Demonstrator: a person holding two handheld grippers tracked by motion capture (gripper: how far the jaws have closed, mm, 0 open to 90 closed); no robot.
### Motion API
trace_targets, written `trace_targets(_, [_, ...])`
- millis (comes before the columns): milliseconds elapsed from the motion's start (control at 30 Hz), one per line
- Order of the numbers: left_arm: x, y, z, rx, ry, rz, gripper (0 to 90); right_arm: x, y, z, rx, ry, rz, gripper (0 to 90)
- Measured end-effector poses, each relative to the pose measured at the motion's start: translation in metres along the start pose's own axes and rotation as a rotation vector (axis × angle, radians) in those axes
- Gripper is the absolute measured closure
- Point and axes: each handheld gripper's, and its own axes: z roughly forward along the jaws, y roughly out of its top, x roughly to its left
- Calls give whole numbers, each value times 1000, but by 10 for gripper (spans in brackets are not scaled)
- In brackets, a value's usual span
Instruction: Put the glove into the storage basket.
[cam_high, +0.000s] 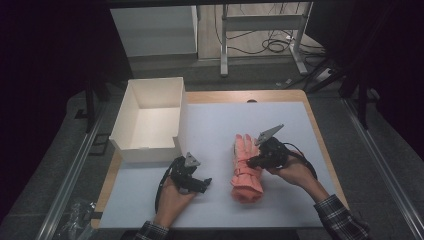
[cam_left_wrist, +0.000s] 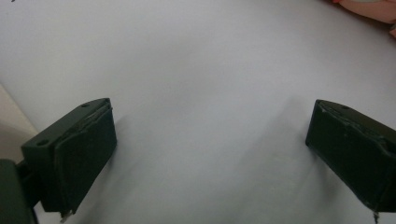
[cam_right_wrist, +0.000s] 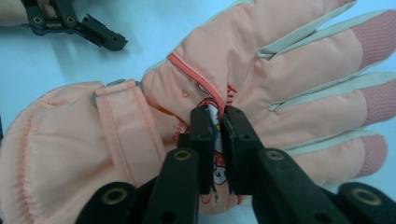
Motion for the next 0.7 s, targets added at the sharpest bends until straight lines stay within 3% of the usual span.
trace_targets(100, [0, 0, 0, -2, -1, -2, 20, 1, 0, -7, -28, -7, 3, 667])
trace_targets(233, [0, 0, 0, 3, 0, 4, 20, 1, 1, -20, -77, -22, 7, 601])
trace_targets(400, [0, 0, 0, 3, 0, 4, 20, 0, -4, -36, -126, -56, 12, 586])
trace_targets(533, [0, 0, 0, 3, 1, 4, 20, -4, -18, -44, -145, -87, 39, 587])
trace_targets(700, [0, 0, 0, 3, 0, -1, 20, -4, -43, -43, -142, -99, 68, 684])
